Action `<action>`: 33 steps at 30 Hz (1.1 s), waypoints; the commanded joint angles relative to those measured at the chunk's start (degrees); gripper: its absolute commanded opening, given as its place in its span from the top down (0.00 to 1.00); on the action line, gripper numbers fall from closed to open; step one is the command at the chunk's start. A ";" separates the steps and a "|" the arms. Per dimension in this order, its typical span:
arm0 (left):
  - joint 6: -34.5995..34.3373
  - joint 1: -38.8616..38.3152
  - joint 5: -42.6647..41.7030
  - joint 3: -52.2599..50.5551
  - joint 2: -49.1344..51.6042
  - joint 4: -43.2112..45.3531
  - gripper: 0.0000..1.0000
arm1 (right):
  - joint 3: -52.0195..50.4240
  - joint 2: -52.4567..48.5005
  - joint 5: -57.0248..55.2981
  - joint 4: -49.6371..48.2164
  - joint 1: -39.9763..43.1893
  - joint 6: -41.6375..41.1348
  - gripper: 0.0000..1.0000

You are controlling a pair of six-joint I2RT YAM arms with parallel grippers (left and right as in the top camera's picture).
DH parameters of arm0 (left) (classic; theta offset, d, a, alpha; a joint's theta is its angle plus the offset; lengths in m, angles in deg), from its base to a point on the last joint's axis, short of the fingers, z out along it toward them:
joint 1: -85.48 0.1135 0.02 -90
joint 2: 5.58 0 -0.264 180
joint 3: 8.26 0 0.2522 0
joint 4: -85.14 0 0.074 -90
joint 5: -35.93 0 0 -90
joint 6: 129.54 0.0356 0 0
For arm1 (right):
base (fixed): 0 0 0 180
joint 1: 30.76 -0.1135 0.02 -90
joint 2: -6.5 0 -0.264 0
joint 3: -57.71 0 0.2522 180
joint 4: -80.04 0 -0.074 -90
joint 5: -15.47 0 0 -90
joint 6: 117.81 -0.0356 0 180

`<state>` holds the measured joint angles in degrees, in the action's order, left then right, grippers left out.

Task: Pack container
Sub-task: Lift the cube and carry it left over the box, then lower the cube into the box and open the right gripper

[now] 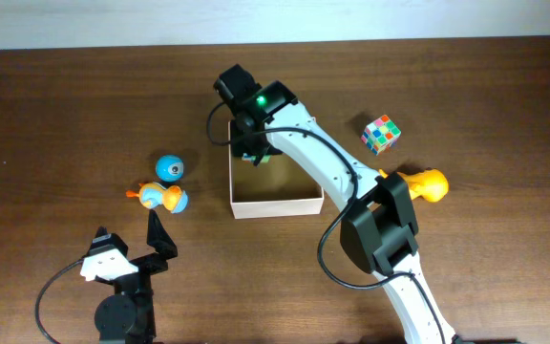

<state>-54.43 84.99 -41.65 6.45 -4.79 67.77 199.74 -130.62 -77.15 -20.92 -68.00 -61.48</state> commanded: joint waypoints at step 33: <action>0.87 0.28 0.42 -0.39 -0.46 0.13 0.01 | -2.34 0.66 0.42 -3.96 -1.40 0.83 0.35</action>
<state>-54.43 84.99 -41.63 6.45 -4.79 67.77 197.88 -130.62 -76.60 -25.16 -69.00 -61.57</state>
